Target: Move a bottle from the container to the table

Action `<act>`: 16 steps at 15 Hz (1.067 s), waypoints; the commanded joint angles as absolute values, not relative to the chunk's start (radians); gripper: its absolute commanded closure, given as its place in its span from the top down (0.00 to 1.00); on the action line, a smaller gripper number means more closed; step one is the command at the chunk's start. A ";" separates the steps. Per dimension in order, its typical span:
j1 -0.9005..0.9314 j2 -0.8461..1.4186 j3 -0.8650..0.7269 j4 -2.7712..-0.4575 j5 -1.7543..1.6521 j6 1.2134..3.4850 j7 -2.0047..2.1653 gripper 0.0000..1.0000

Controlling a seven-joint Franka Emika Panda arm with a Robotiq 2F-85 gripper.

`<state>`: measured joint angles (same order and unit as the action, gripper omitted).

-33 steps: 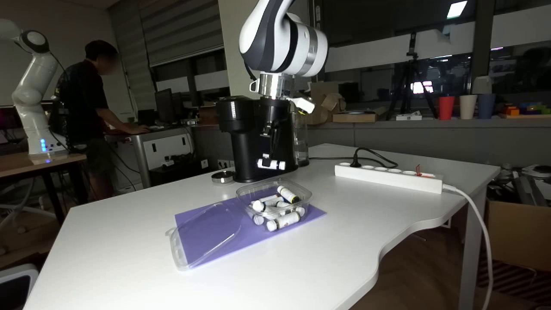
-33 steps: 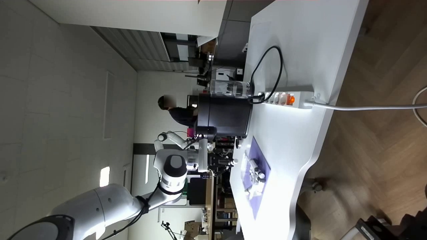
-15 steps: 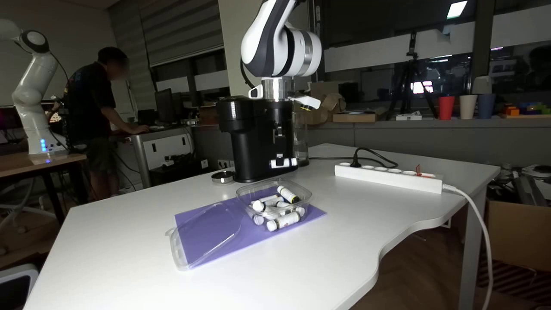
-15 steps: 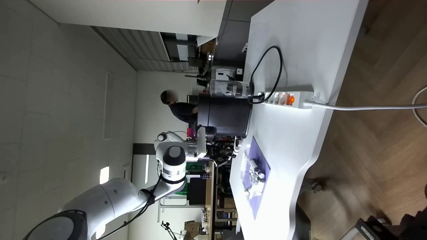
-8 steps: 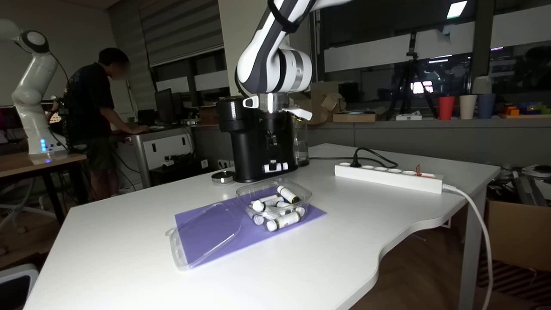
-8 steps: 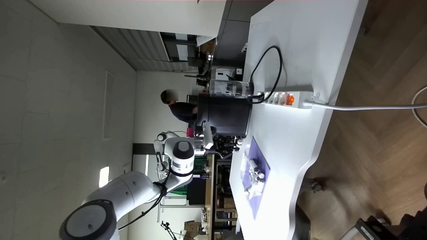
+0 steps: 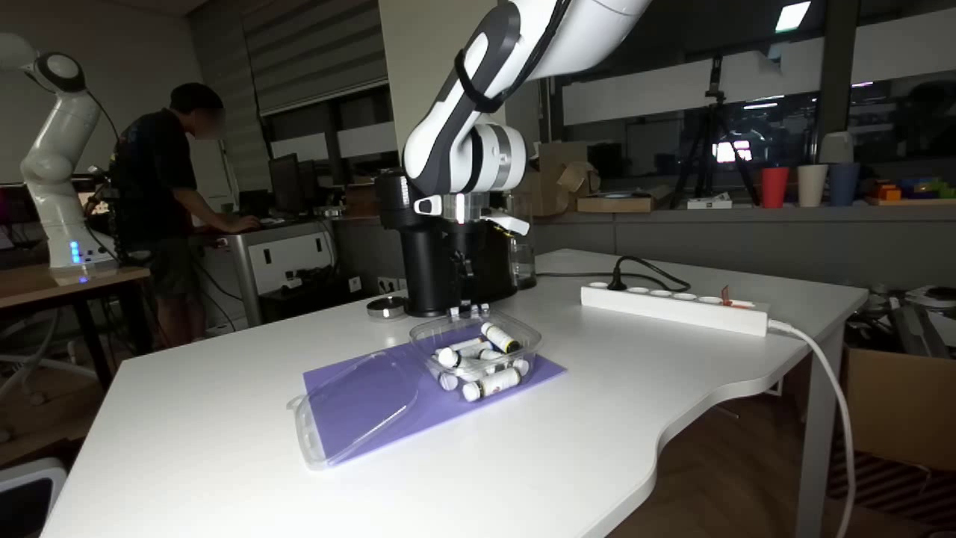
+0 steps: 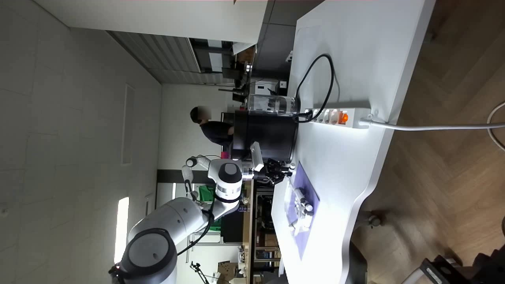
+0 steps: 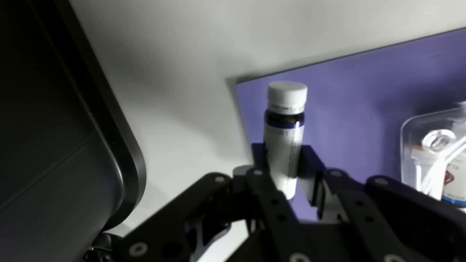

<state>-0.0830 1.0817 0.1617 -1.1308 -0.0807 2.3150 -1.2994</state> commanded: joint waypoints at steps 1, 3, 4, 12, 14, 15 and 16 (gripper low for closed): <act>-0.068 1.169 0.164 -0.984 -0.072 2.258 -1.337 0.07; -0.061 1.192 0.164 -0.951 -0.069 2.239 -1.346 0.07; -0.057 1.200 0.161 -0.935 -0.069 2.222 -1.347 0.07; -0.042 1.191 0.139 -0.831 -0.060 2.053 -1.314 0.92; -0.046 1.165 0.139 -0.827 -0.054 2.023 -1.304 1.00; -0.047 1.154 0.138 -0.826 -0.052 2.011 -1.299 1.00; -0.057 1.131 0.148 -0.844 -0.060 2.010 -1.285 1.00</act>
